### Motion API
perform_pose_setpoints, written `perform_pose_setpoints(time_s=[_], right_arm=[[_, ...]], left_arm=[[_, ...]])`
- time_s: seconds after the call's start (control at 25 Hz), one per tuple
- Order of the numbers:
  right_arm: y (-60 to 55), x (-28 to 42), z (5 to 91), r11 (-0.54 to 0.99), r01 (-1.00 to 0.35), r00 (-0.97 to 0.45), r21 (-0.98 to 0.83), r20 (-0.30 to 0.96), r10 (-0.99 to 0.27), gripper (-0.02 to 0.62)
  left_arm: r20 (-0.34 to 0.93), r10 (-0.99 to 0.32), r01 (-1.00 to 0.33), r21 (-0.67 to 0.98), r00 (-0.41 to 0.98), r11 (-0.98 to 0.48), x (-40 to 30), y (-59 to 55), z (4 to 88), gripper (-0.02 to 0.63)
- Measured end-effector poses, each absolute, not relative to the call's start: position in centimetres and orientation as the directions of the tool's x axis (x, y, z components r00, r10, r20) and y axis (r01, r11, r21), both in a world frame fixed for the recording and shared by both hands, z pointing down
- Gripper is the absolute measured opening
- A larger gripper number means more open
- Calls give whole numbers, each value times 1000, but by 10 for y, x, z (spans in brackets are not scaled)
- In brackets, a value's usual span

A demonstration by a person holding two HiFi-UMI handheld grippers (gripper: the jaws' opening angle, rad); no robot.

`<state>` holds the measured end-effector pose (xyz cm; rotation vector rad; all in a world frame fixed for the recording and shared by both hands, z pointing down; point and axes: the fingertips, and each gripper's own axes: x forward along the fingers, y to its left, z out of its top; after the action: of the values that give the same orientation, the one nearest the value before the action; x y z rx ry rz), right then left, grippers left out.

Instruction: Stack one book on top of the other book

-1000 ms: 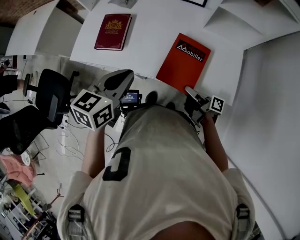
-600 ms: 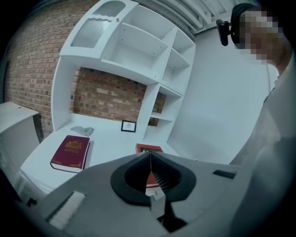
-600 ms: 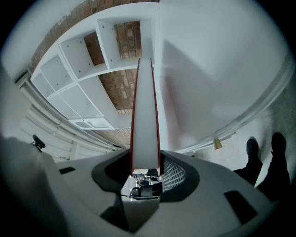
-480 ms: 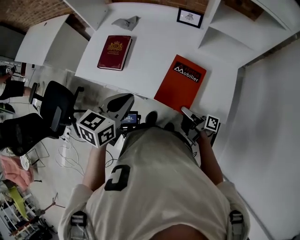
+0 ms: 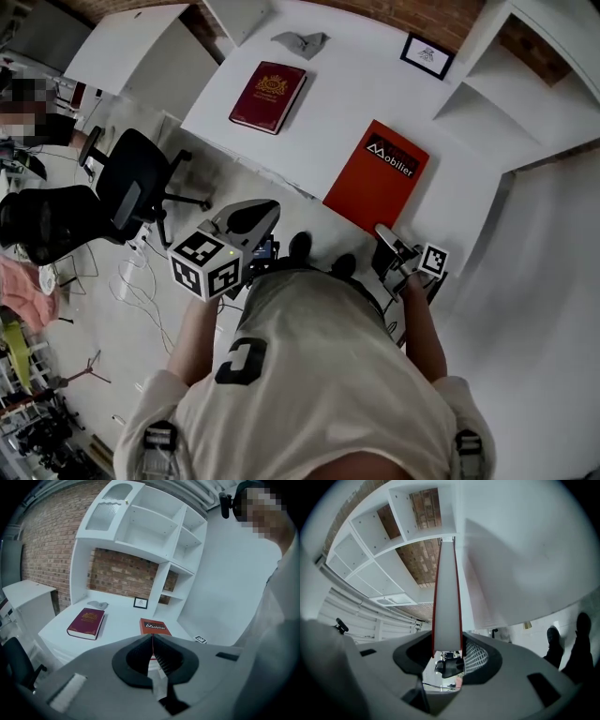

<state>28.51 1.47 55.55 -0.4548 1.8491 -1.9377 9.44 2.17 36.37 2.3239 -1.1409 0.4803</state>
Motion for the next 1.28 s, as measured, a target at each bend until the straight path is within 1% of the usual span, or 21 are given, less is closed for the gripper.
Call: perform_pose_setpoints(time_s=[0.28, 0.68, 0.92, 1.28], right_arm=[[14, 274, 556, -11, 44, -851, -999, -32, -524, 161], [-1, 226, 541, -6, -4, -797, -1000, 7, -604, 161], [-8, 197, 531, 3, -39, -783, -999, 29, -622, 161], [-12, 156, 516, 33, -68, -759, -997, 30, -650, 161]], left_arm=[[480, -638, -796, 301, 603, -526, 69, 23, 372, 5], [412, -659, -777, 354, 629, -521, -14, 4, 372, 5], [340, -674, -751, 389, 655, -533, -56, -1, 371, 5], [307, -692, -744, 426, 654, -514, -118, -3, 377, 5]])
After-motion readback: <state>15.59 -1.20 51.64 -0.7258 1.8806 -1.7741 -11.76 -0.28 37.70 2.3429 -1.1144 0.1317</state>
